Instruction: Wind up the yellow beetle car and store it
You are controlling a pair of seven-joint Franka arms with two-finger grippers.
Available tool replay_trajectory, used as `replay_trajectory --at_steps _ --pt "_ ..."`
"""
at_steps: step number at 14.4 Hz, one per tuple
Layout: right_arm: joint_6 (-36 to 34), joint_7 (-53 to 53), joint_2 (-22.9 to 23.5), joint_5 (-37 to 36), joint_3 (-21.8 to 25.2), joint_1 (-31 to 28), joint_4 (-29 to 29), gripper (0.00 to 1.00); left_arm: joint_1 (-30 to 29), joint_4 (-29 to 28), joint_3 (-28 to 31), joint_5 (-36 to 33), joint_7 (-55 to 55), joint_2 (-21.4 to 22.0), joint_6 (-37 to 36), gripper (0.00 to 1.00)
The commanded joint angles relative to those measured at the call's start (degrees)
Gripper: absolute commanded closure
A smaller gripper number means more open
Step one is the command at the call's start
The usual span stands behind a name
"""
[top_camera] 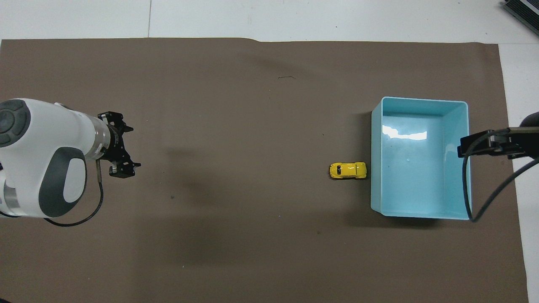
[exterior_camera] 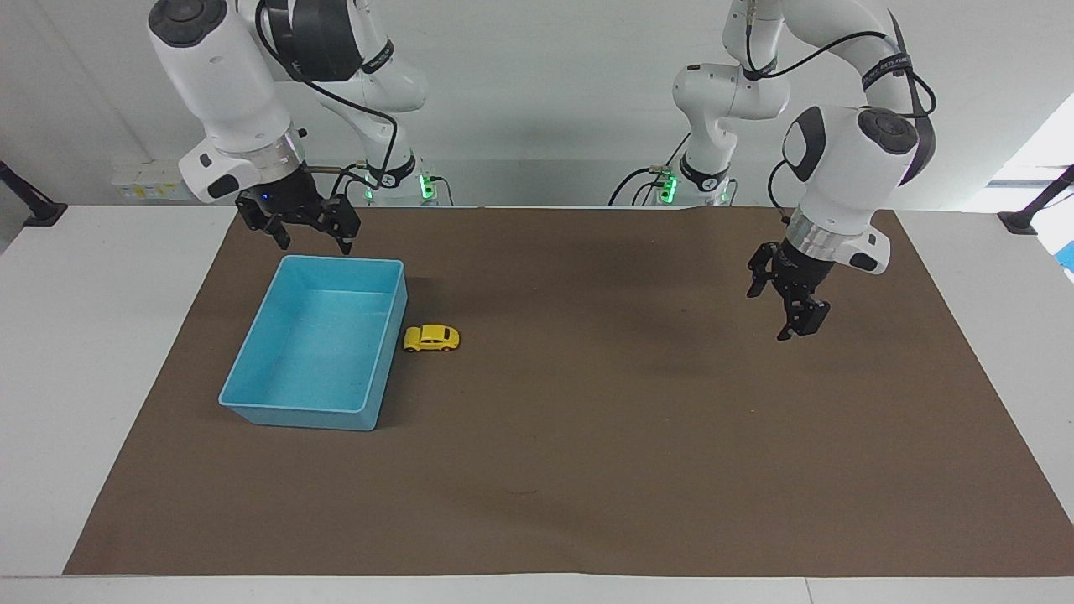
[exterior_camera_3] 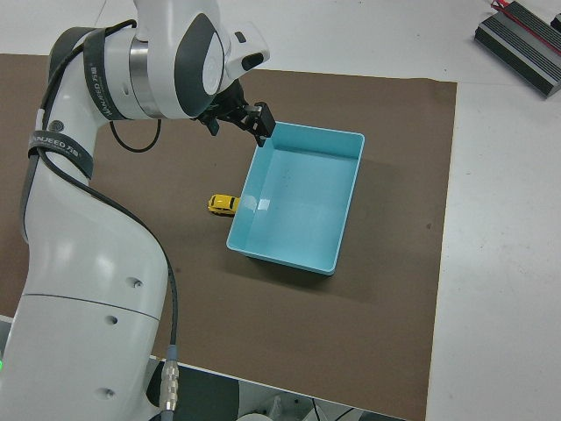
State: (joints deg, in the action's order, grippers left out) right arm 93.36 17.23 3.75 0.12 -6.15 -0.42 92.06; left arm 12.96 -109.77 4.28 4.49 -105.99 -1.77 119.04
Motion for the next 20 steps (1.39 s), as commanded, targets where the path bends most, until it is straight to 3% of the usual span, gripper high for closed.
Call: replay_trajectory --at_steps 1,7,13,17,20 --pt "2.5 9.5 1.8 -0.3 -0.3 0.9 0.5 0.0 -1.6 4.3 -0.7 -0.4 8.6 0.0 -6.3 0.0" --pt "5.8 39.1 6.4 -3.5 -0.3 6.0 0.7 0.0 -3.6 11.4 -0.7 -0.4 24.5 0.0 -13.6 0.0" --pt "12.3 67.6 9.9 -3.5 -0.2 9.8 4.3 0.0 -3.6 14.2 -0.2 -0.4 43.5 1.8 -15.5 0.0" --pt "18.1 81.3 10.7 -3.5 -0.3 9.9 9.3 0.0 -5.0 14.2 -0.2 -0.4 58.0 3.5 -15.9 0.0" --pt "23.1 88.3 10.1 -3.5 -0.3 10.4 15.4 0.0 -5.5 14.2 -0.4 -0.4 74.8 4.7 -18.0 0.0"
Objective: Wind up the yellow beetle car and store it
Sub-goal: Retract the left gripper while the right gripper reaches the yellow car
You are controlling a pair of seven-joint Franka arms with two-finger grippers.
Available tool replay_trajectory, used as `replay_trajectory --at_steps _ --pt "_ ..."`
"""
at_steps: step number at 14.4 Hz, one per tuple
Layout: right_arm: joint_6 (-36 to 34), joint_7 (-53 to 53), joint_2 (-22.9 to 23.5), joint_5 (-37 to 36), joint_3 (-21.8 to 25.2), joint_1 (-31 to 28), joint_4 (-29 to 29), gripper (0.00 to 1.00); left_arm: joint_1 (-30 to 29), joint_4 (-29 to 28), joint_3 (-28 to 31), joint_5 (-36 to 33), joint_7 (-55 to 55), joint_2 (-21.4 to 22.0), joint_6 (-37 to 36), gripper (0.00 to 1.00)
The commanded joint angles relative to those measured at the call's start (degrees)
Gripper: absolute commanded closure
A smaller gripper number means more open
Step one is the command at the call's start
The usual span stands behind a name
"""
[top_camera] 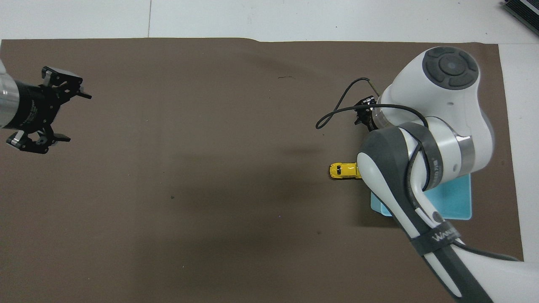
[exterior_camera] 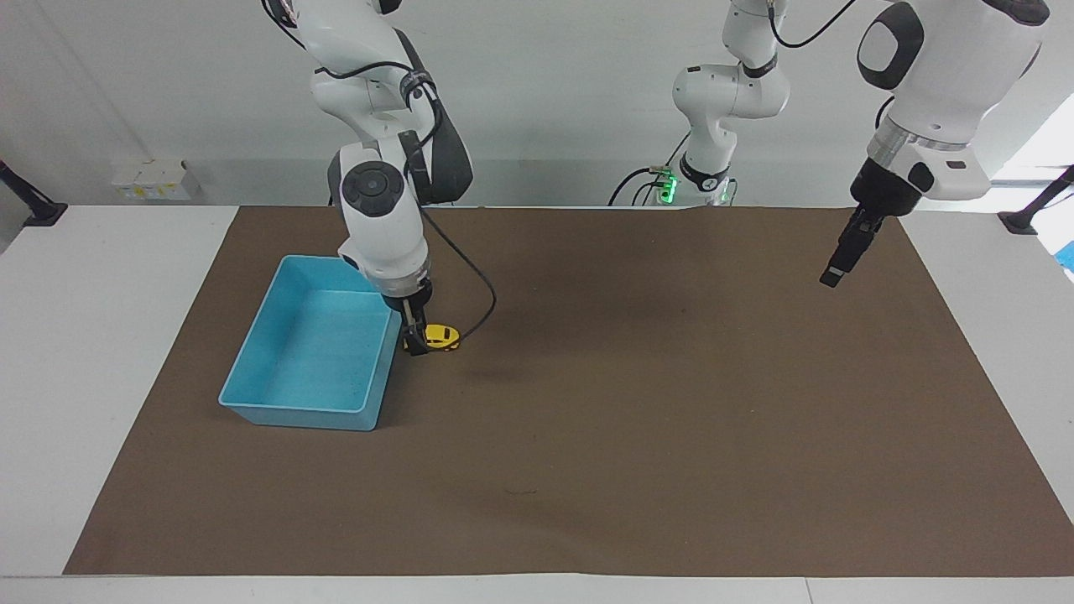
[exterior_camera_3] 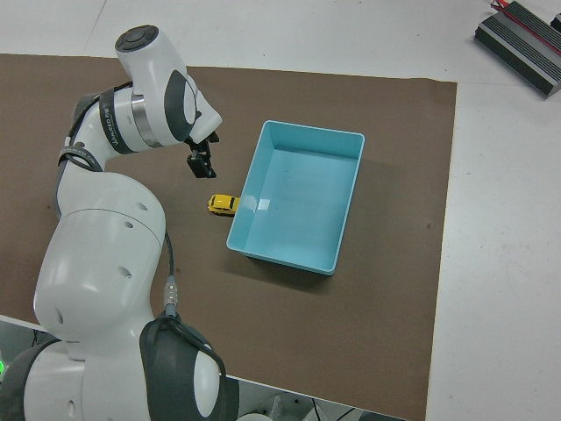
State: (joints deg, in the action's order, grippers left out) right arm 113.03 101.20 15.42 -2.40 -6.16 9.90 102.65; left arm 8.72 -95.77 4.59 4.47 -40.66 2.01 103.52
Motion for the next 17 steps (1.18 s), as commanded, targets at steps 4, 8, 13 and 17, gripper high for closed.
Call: replay_trajectory --at_steps 4,8,13,17 --pt "12.1 6.4 -4.2 -0.9 -0.2 1.0 14.7 0.0 -1.4 0.0 -1.0 -0.5 25.4 1.4 -6.2 0.0" --pt "21.8 6.4 -5.2 -1.0 -0.2 2.0 22.2 0.0 -1.2 -0.5 -1.1 -2.5 35.5 2.3 -11.0 0.0" --pt "22.9 6.3 -5.5 -4.0 0.0 1.4 23.8 0.0 -0.8 -0.1 -1.3 -2.5 36.6 2.4 -10.9 0.0" --pt "23.0 6.3 -5.9 -5.9 -0.1 1.3 24.6 0.5 -0.6 0.4 -1.9 -2.7 37.1 2.9 -11.4 0.0"
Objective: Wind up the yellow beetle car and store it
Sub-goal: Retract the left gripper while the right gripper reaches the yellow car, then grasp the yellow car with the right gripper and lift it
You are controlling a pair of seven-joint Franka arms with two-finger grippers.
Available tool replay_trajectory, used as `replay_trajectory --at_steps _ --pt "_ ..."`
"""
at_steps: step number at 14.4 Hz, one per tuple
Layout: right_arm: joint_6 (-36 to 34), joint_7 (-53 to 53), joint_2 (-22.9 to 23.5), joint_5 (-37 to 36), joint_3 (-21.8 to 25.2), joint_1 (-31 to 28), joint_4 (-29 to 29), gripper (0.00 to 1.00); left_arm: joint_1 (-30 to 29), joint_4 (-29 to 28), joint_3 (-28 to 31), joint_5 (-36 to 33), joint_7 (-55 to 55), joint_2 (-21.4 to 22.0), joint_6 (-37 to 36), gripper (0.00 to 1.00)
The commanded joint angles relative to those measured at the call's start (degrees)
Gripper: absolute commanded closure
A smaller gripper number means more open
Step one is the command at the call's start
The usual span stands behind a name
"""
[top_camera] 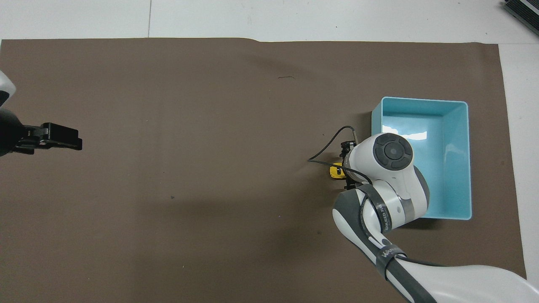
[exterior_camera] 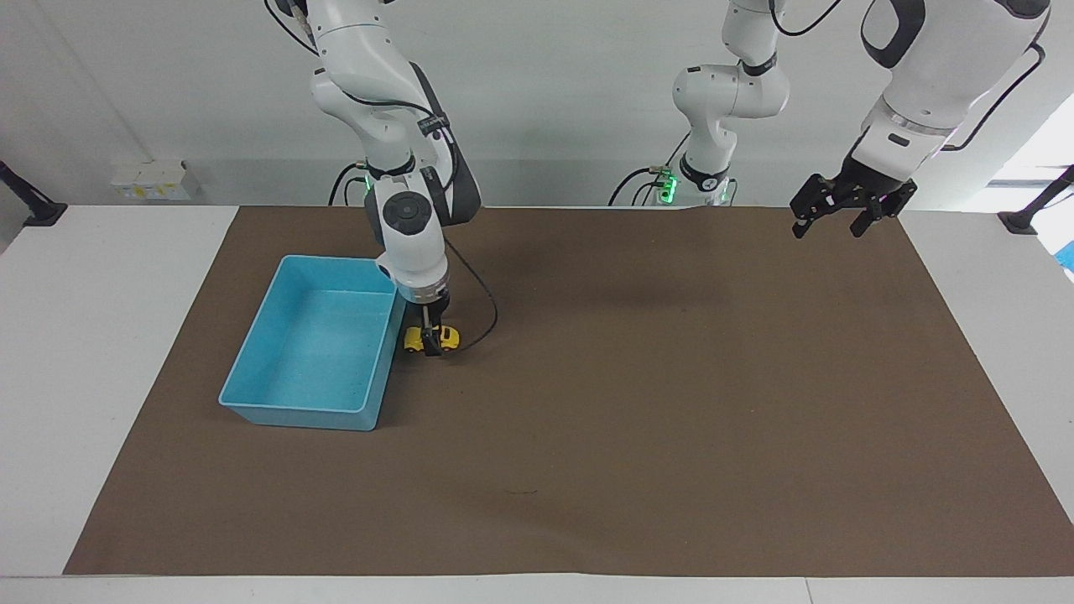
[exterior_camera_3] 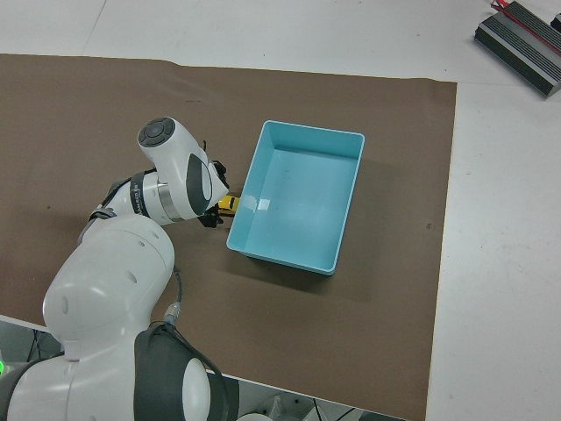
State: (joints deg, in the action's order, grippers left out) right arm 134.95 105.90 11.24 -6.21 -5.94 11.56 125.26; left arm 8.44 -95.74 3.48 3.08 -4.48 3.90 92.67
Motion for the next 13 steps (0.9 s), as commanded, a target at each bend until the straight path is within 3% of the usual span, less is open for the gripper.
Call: replay_trajectory --at_steps 1,2,5,13 --pt "1.0 1.7 -1.7 -2.0 -0.3 -0.4 1.9 0.94 -0.4 0.8 -0.7 -1.3 0.9 1.1 -0.6 0.0" --pt "0.9 1.7 -1.7 -2.0 -0.3 -0.4 1.7 1.0 -0.3 1.9 -0.7 -1.2 0.8 1.1 -1.3 0.0" --pt "-1.6 1.8 -1.5 -2.0 -0.4 0.3 -0.6 1.0 -0.7 2.4 -0.1 -1.4 0.8 1.2 -3.5 0.0" --pt "-18.4 0.6 -1.5 -2.0 -0.5 1.8 -13.9 1.0 -1.0 4.1 -0.3 -1.3 0.8 1.5 -3.6 0.0"
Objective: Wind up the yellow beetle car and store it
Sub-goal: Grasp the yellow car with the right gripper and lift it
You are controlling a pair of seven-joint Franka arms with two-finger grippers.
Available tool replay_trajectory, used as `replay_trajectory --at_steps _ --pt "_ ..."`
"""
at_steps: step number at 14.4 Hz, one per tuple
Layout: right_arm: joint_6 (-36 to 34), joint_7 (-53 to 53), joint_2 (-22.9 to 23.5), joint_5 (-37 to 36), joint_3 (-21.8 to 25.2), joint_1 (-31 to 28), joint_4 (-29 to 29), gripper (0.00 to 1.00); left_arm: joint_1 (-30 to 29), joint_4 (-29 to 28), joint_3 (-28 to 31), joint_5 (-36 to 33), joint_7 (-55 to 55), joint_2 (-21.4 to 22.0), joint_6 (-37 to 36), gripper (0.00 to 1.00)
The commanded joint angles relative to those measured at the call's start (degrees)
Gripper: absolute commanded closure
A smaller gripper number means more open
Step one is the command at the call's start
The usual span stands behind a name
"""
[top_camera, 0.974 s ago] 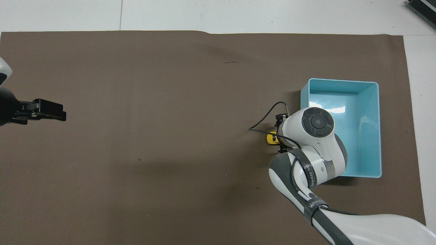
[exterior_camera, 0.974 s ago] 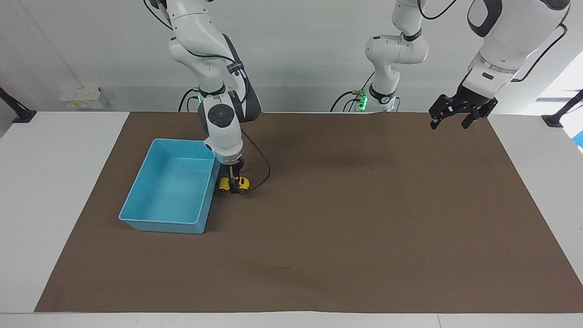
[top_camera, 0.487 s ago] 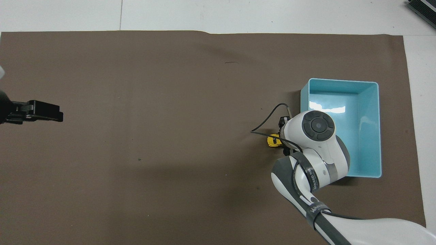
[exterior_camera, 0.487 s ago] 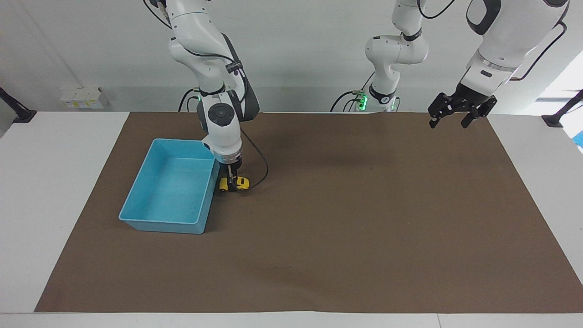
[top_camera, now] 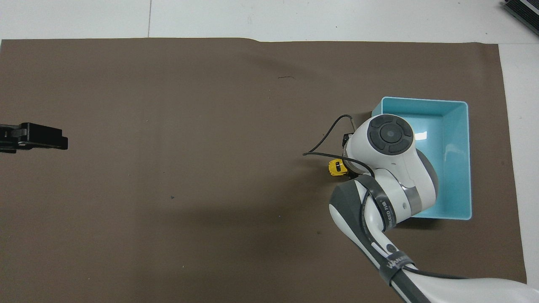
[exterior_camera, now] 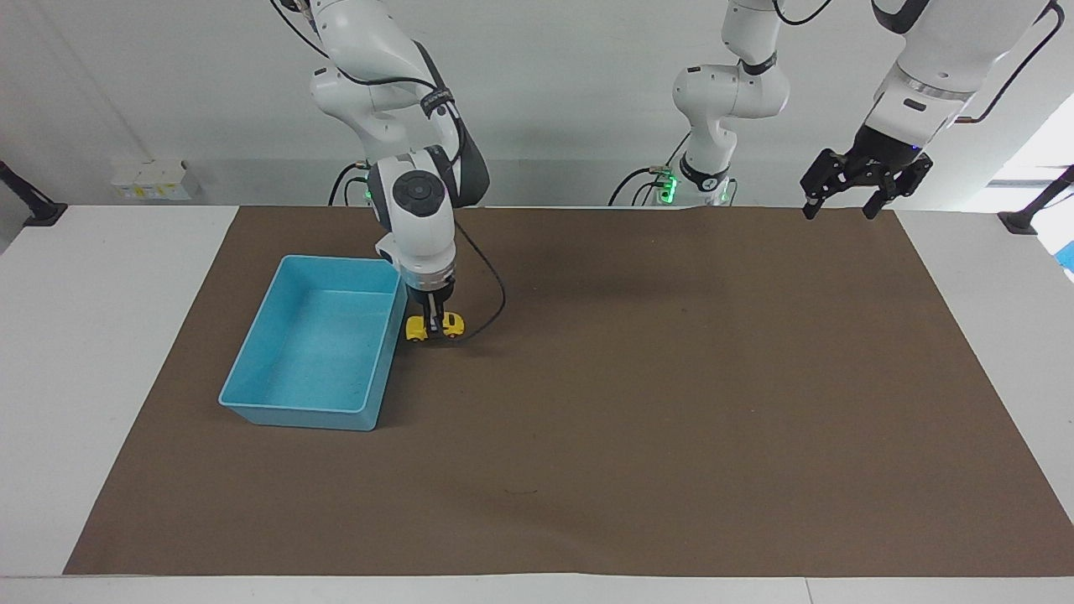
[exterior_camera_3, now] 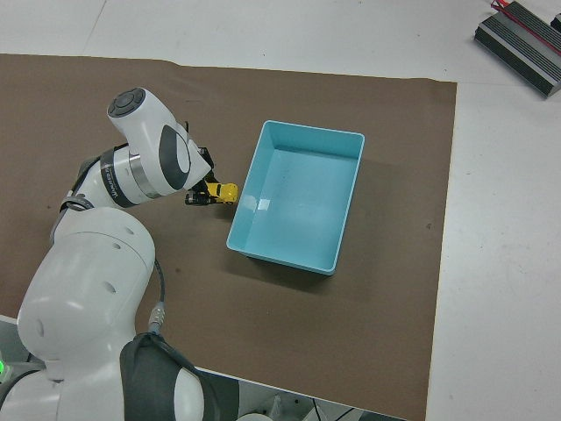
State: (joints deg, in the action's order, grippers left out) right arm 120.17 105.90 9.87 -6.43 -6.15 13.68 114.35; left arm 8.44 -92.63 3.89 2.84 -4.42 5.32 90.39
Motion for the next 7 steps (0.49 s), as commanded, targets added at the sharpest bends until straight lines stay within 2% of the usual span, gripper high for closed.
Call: replay_trajectory --at_steps 1,4,7 --pt "-5.1 -0.1 -0.2 -1.8 -0.3 -0.5 -4.0 1.0 -1.0 1.0 -0.7 -1.0 0.7 0.0 -1.4 0.0" --pt "-8.0 -8.0 -1.5 -1.7 0.5 -1.4 -5.8 1.0 -1.0 1.0 -0.6 -1.0 0.7 0.4 -1.4 0.0" --pt "-8.6 -18.0 -3.4 -1.0 0.5 -5.4 -5.6 1.0 -1.1 1.0 -0.4 -1.0 0.7 0.4 -1.4 0.0"
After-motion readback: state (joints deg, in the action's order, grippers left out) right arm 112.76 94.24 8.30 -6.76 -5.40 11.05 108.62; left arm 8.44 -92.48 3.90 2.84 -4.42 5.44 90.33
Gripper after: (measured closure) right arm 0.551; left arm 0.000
